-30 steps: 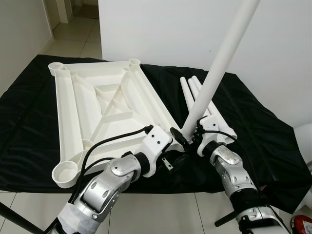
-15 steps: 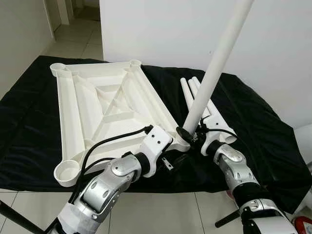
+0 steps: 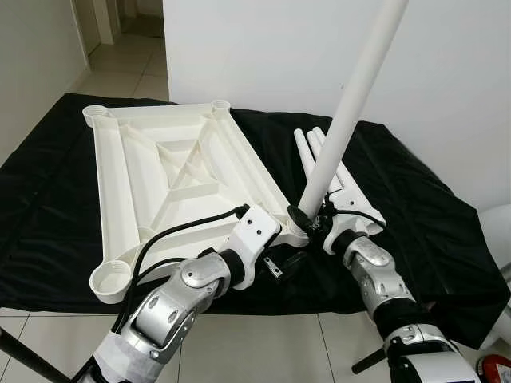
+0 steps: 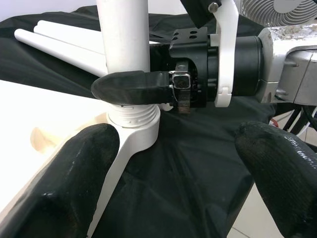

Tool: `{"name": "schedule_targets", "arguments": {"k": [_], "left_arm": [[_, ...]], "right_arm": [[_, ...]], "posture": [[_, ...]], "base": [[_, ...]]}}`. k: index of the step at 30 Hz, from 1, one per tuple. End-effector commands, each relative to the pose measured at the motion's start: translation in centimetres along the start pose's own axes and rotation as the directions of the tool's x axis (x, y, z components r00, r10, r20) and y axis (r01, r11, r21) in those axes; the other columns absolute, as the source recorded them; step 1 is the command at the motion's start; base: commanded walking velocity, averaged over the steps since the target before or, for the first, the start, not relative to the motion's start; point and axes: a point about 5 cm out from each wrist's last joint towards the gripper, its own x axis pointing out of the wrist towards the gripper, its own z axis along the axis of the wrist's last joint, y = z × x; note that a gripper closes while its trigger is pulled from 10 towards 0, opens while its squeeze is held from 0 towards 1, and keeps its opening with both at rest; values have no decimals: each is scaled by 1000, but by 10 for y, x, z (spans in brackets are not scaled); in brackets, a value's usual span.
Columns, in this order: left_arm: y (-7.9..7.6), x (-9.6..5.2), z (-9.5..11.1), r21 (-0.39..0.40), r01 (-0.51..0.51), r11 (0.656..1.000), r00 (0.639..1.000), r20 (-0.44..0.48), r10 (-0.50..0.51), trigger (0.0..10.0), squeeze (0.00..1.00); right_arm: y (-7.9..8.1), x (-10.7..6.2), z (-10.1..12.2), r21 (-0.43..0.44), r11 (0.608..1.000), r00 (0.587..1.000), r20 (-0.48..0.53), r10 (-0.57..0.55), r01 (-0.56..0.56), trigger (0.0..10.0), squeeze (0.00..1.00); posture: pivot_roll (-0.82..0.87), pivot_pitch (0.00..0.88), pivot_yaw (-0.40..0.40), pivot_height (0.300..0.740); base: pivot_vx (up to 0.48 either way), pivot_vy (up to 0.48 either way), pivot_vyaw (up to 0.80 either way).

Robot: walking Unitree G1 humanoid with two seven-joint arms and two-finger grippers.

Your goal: Building children table

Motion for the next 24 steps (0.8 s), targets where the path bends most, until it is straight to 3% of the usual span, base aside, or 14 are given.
{"name": "schedule_targets", "arguments": {"k": [1,7,9,14,21,24], "left_arm": [[-4,1,3,11,32,999,999,7,-33,10000,0],[-3,2,4,15,26,1000,1000,11,-26,10000,0],[-2,2,4,14,24,1000,1000,12,-24,10000,0],[0,1,3,22,24,999,1000,5,-24,10000,0],[1,0,3,21,18,1000,1000,4,-18,10000,0],[1,0,3,20,18,1000,1000,5,-18,10000,0]], "right_arm": [[-2,-6,-13,5,995,993,-70,-98,99,10000,0],[7,-6,-13,23,980,978,-68,-198,200,10000,0],[19,-9,-14,55,955,956,-61,-287,290,10000,0],[40,-14,-15,81,917,920,-68,-387,391,10000,0],[62,-19,-9,70,912,915,-49,-401,404,10000,0],[62,-19,-9,65,913,915,-50,-400,403,10000,0]], "posture": [[-1,0,-109,740],[-1,0,-107,740],[-1,0,-108,740],[-2,0,-108,740],[-4,0,-110,740],[-6,0,-112,740]], "base": [[0,0,0],[0,0,0],[0,0,0],[0,0,0],[0,0,0],[0,0,0]]}}
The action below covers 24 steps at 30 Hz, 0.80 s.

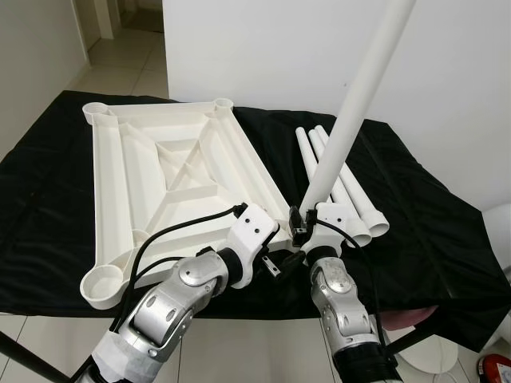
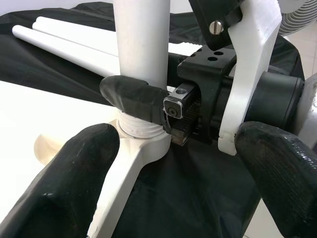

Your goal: Building children table

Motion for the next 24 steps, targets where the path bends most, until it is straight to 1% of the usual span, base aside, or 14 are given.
{"name": "schedule_targets", "arguments": {"k": [1,3,4,7,8,9,10,16,17,18,19,22,23,24], "left_arm": [[-3,2,2,17,34,999,999,2,-34,10000,0],[-3,2,2,17,34,999,999,3,-34,10000,0],[-3,2,2,16,33,999,999,3,-33,10000,0],[-3,2,2,16,33,999,999,2,-33,10000,0],[-4,2,2,15,33,999,999,3,-33,10000,0],[-4,2,2,15,33,999,999,3,-33,10000,0],[-3,2,1,17,30,999,1000,1,-30,10000,0],[-3,2,1,17,26,1000,1000,2,-26,10000,0],[-2,2,1,17,24,1000,1000,3,-24,10000,0],[-2,2,1,17,24,1000,1000,3,-24,10000,0],[-2,2,2,18,24,1000,1000,4,-24,10000,0],[-2,2,2,20,24,1000,1000,4,-24,10000,0],[-2,2,2,21,24,999,1000,5,-24,10000,0],[-2,2,2,23,23,999,1000,4,-24,10000,0]], "right_arm": [[-1,-8,-16,-26,1000,997,-76,-8,6,10000,0],[-1,-8,-16,-26,1000,996,-82,-16,14,10000,0],[-2,-9,-15,-25,1000,996,-85,-19,17,10000,769],[-2,-10,-14,-25,999,996,-88,-26,24,10000,769],[-1,-10,-14,-24,1000,995,-97,-18,16,10000,1000],[-1,-10,-14,-24,1000,995,-97,-18,16,10000,1000],[2,-13,-13,0,1000,995,-97,31,-31,10000,1000],[1,-14,-11,-1,998,995,-80,58,-58,10000,1000],[-2,-14,-12,-8,998,995,-81,60,-61,10000,1000],[-2,-14,-12,-8,998,995,-81,60,-61,10000,1000],[-7,-12,-12,-23,997,995,-81,65,-67,10000,1000],[-11,-11,-13,-34,997,994,-84,72,-75,10000,1000],[-15,-9,-12,-44,995,993,-78,87,-90,10000,463],[-19,-6,-10,-62,992,993,-64,101,-105,10000,0]], "posture": [[-6,0,-112,740],[-6,0,-112,740],[-3,0,-114,740],[-3,0,-114,740],[-2,0,-117,740],[-2,0,-117,740],[3,0,-121,740],[4,0,-122,740],[4,0,-123,740],[4,0,-123,740],[5,0,-123,740],[6,0,-124,740],[6,0,-124,740],[8,0,-122,740]], "base": [[0,0,0],[0,0,0],[0,0,0],[0,0,0],[0,0,0],[0,0,0],[0,0,0],[0,0,0],[0,0,0],[0,0,0],[0,0,0],[0,0,0],[0,0,0],[0,0,0]]}}
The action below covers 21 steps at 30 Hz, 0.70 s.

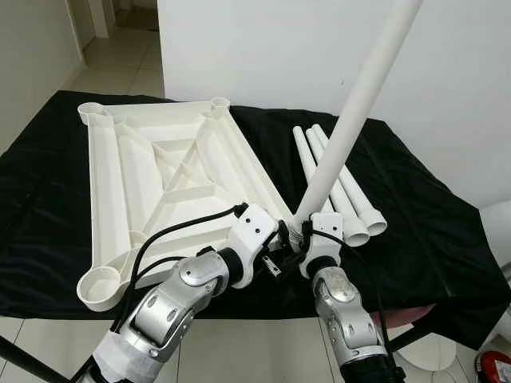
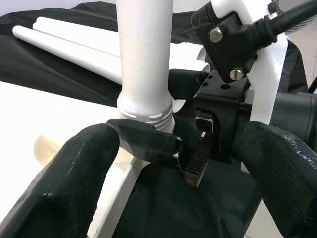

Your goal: Building children table

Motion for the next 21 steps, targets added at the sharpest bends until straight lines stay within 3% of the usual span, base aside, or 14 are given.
{"name": "schedule_targets", "arguments": {"k": [1,10,13,21], "left_arm": [[-1,2,2,18,9,1000,1000,5,-9,10000,0],[-1,1,1,24,9,1000,1000,0,-9,10000,0],[-1,2,1,27,12,1000,1000,1,-12,10000,0],[0,3,2,34,14,999,1000,1,-14,10000,0]], "right_arm": [[-7,3,1,-11,1000,1000,15,7,-7,10000,0],[-25,16,10,-55,995,995,48,84,-81,10000,0],[-31,24,13,-90,984,987,49,156,-151,10000,0],[-26,37,15,-147,934,943,26,332,-324,10000,0]], "posture": [[8,0,-122,740],[12,0,-124,740],[16,0,-122,740],[21,0,-121,740]], "base": [[0,0,0],[0,0,0],[0,0,0],[0,0,0]]}}
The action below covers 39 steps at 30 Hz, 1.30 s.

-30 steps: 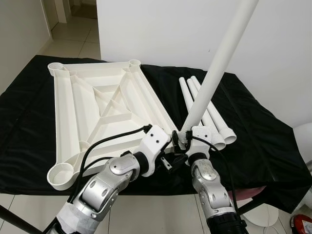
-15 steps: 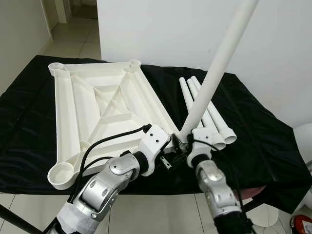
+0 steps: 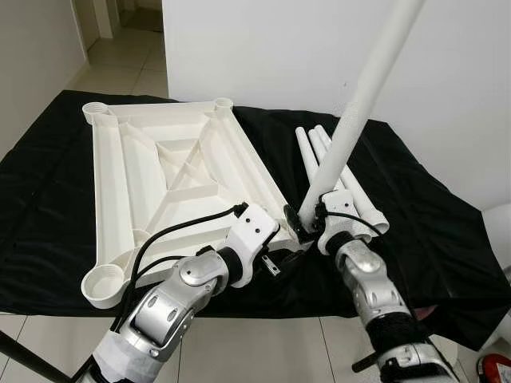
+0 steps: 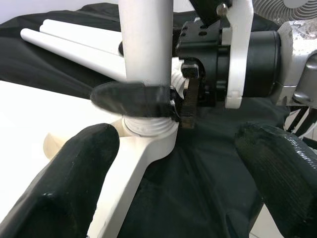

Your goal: Building children table

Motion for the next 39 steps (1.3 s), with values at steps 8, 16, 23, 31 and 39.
{"name": "schedule_targets", "arguments": {"k": [8,16,23,31,39], "left_arm": [[-1,1,2,13,18,1000,1000,6,-18,10000,0],[-1,0,2,13,10,1000,1000,7,-10,10000,0],[-1,0,2,12,14,1000,1000,8,-14,10000,0],[-2,1,1,11,21,1000,1000,9,-21,10000,0],[-3,0,1,6,19,1000,1000,6,-19,10000,0]], "right_arm": [[11,12,-8,21,978,977,-56,208,-207,0,0],[10,10,-17,39,967,964,-75,254,-252,0,0],[8,8,-21,52,974,971,-83,225,-221,10000,0],[7,5,-22,77,993,993,-67,97,-92,10000,0],[6,0,-21,104,990,994,-63,-87,94,10000,0]], "posture": [[39,0,-129,740],[39,0,-130,740],[26,0,-123,740],[30,0,-125,740],[22,0,-128,740]], "base": [[0,0,0],[0,0,0],[0,0,0],[0,0,0],[0,0,0]]}}
